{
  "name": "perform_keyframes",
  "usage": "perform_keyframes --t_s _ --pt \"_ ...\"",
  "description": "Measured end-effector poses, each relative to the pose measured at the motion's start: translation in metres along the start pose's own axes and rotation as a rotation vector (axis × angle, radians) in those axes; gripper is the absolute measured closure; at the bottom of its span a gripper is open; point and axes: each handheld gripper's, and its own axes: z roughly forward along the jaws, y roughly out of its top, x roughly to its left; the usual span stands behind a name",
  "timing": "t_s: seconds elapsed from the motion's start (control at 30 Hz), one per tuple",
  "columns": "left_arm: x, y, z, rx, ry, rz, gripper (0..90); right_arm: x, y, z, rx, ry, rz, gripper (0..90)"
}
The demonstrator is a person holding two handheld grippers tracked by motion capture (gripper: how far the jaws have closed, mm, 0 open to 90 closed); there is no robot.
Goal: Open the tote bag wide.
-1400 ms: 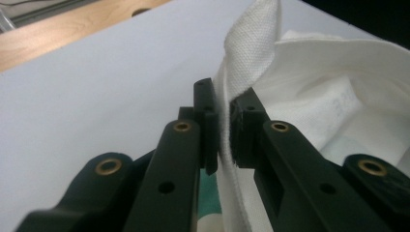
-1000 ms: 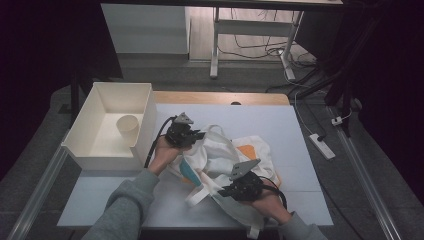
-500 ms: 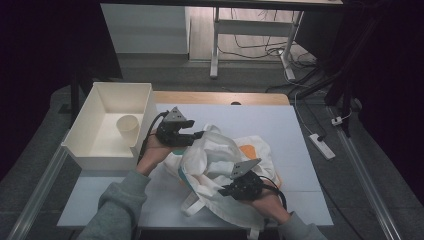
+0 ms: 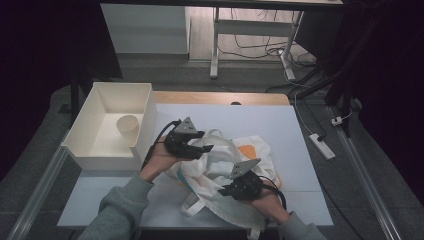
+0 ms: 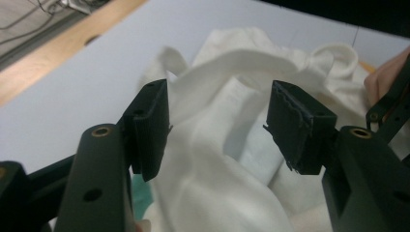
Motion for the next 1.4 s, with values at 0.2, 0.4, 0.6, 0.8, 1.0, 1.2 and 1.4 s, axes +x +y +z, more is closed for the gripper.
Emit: perform_keyframes --t_s 0.2,0.4,0.6,0.8,1.0,1.2,1.4 --pt "-0.002 -0.006 0.017 0.064 -0.009 0.012 41.1 0.0 -0.001 0.0 -0.001 0.002 0.003 85.5" --pt "-0.002 -0.011 0.029 0.119 0.007 0.027 41.3 0.0 -0.001 0.002 0.006 -0.002 -0.001 85.4" --pt "0.002 -0.019 0.041 0.184 -0.008 0.032 42.0 0.0 -0.001 0.003 0.017 -0.001 0.002 85.4" --pt "0.006 -0.024 0.05 0.219 -0.017 0.02 52.6 0.0 -0.002 0.005 0.027 -0.004 -0.005 85.3" --pt "0.003 -0.027 0.054 0.231 0.012 0.059 79.1 0.0 -0.002 0.005 0.028 -0.01 -0.01 85.3" --pt "0.008 -0.022 0.046 0.124 0.038 0.025 85.4 0.004 0.001 0.002 0.021 -0.001 -0.011 86.2" --pt "0.015 -0.01 0.041 0.013 0.064 -0.038 86.3 0.021 0.001 -0.007 0.009 -0.012 -0.035 86.9"
